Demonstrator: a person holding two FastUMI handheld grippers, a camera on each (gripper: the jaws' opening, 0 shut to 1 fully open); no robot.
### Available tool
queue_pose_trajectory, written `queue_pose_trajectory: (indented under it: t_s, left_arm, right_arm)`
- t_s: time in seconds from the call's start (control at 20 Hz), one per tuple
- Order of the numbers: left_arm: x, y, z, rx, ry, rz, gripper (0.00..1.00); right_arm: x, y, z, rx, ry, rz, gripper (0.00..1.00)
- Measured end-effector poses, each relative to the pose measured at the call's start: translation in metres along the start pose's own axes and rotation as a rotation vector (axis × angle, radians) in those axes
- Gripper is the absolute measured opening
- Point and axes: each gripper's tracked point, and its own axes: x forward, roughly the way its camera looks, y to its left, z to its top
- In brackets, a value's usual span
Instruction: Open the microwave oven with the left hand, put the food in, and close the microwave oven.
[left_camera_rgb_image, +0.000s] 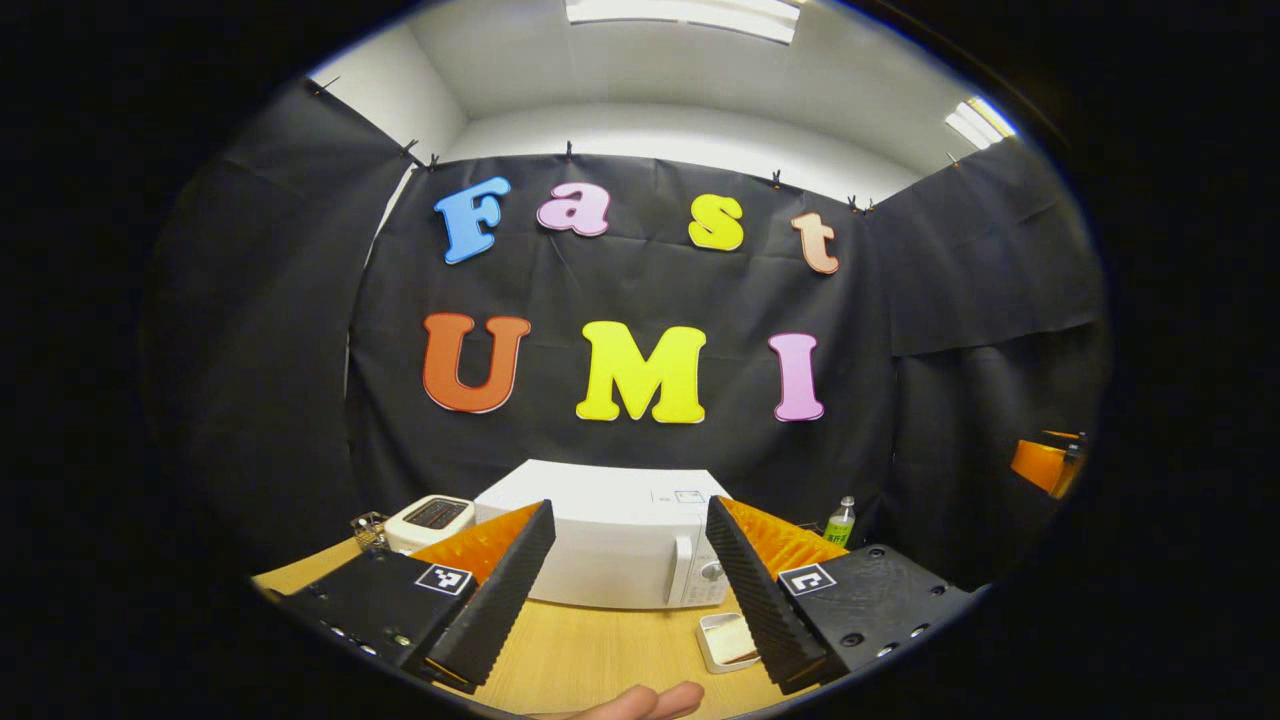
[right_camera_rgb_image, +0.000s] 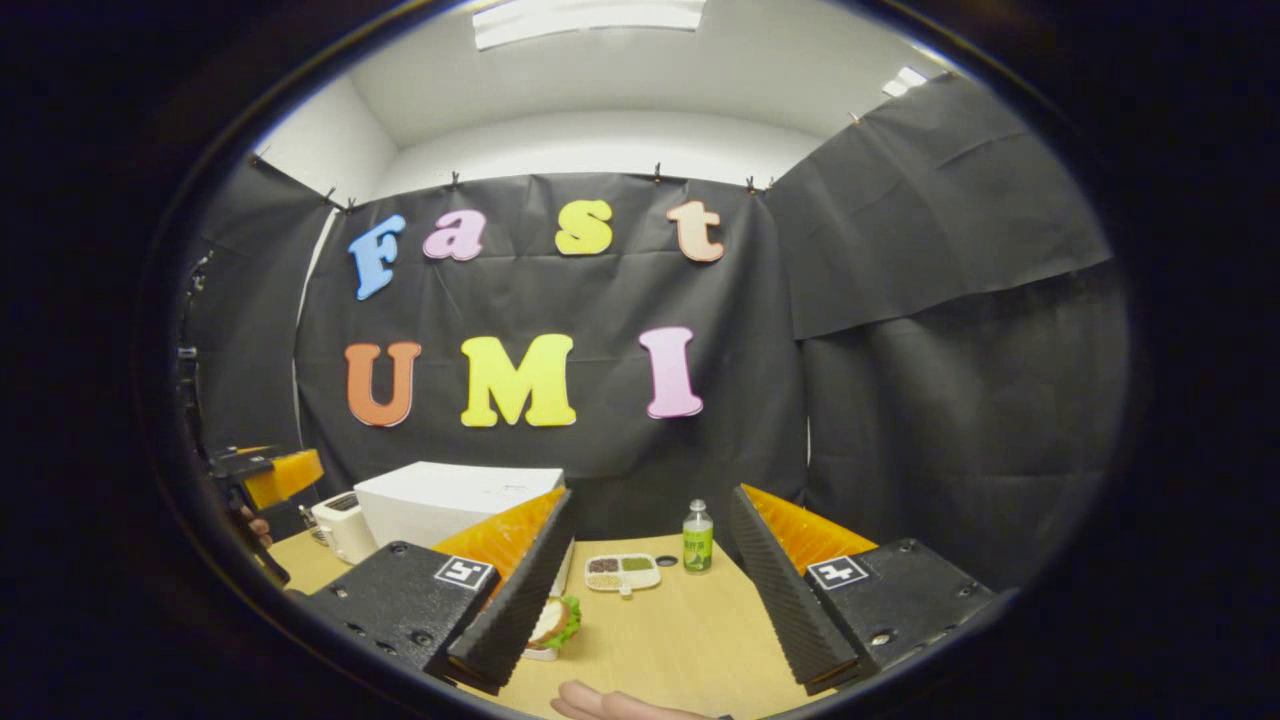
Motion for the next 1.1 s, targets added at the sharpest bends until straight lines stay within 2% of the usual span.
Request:
queue_pose_trajectory:
  t_s: [0.05, 0.35, 0.6, 0.75, 0.8, 0.85, 0.9, 1.05, 1.1]
  left_arm:
    - [0.012, -0.005, -0.007, -0.010, -0.001, -0.003, 0.95]
    - [0.090, -0.045, -0.065, -0.026, 0.027, -0.051, 0.95]
    - [0.151, -0.058, -0.139, 0.046, 0.115, -0.007, 0.96]
    - [0.179, -0.060, -0.180, 0.038, 0.158, -0.001, 0.95]
    - [0.185, -0.060, -0.188, 0.023, 0.161, 0.004, 0.84]
    - [0.193, -0.060, -0.194, 0.009, 0.164, 0.005, 0.95]
    - [0.199, -0.062, -0.200, -0.007, 0.166, -0.002, 0.95]
    - [0.212, -0.056, -0.211, -0.007, 0.148, 0.027, 0.81]
    - [0.218, -0.058, -0.215, -0.011, 0.141, 0.020, 0.81]
  right_arm:
    - [0.001, -0.002, -0.001, -0.002, 0.001, -0.001, 0.99]
    - [0.004, -0.017, -0.005, -0.012, -0.002, 0.000, 0.99]
    - [0.004, -0.032, -0.011, -0.015, -0.004, -0.007, 0.99]
    - [0.004, -0.041, -0.017, -0.018, 0.006, -0.013, 0.99]
    - [0.005, -0.045, -0.020, -0.018, 0.010, -0.016, 0.99]
    - [0.006, -0.046, -0.022, -0.018, 0.014, -0.016, 0.99]
    - [0.007, -0.049, -0.025, -0.018, 0.017, -0.017, 0.99]
    - [0.010, -0.057, -0.032, -0.009, 0.028, -0.027, 0.99]
    - [0.011, -0.060, -0.036, -0.008, 0.036, -0.032, 0.99]
